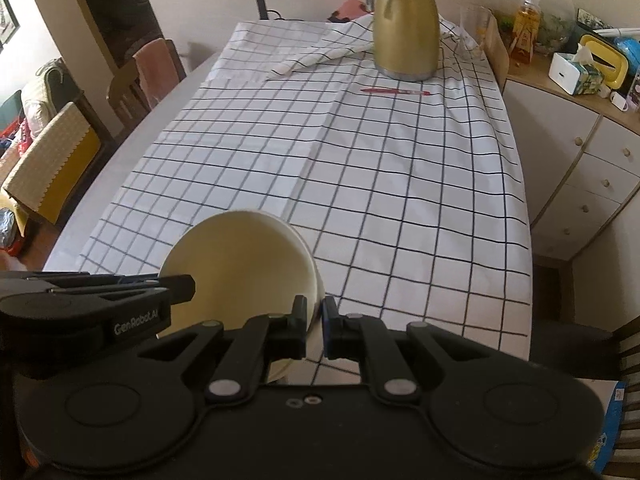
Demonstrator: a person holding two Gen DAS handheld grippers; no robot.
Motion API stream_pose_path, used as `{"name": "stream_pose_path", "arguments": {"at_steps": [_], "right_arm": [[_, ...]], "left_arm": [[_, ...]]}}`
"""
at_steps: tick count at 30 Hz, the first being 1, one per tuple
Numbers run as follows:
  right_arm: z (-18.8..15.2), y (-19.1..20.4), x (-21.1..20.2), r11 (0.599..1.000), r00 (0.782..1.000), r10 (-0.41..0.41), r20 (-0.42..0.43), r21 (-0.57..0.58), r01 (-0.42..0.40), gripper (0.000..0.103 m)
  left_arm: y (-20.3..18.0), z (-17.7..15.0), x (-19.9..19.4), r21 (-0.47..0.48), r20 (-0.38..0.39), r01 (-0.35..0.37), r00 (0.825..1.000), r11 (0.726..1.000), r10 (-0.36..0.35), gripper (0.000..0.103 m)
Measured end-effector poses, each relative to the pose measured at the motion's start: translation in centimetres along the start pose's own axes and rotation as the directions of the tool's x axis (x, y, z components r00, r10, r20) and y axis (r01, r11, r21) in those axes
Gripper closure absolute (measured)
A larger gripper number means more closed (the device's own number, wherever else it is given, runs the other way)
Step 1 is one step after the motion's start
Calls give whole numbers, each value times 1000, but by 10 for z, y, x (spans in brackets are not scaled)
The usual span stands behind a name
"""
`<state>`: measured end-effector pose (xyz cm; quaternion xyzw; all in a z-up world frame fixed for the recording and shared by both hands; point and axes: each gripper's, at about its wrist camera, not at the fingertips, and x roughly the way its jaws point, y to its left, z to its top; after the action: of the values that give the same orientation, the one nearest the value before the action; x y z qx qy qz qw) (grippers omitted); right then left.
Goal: Organize plates and bowls
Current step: 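Lift the cream bowl with the left gripper and carry it to the steel bowl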
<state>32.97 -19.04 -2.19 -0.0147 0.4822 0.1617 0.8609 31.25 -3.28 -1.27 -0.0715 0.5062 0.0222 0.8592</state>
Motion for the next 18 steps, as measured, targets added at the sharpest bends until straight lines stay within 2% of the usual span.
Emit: {"name": "stream_pose_path", "arguments": {"at_steps": [18], "right_arm": [[-25, 59, -16, 996, 999, 39, -19, -74, -41, 95]], "left_arm": [[49, -36, -31, -35, -14, -32, 999, 999, 32, 96]]}}
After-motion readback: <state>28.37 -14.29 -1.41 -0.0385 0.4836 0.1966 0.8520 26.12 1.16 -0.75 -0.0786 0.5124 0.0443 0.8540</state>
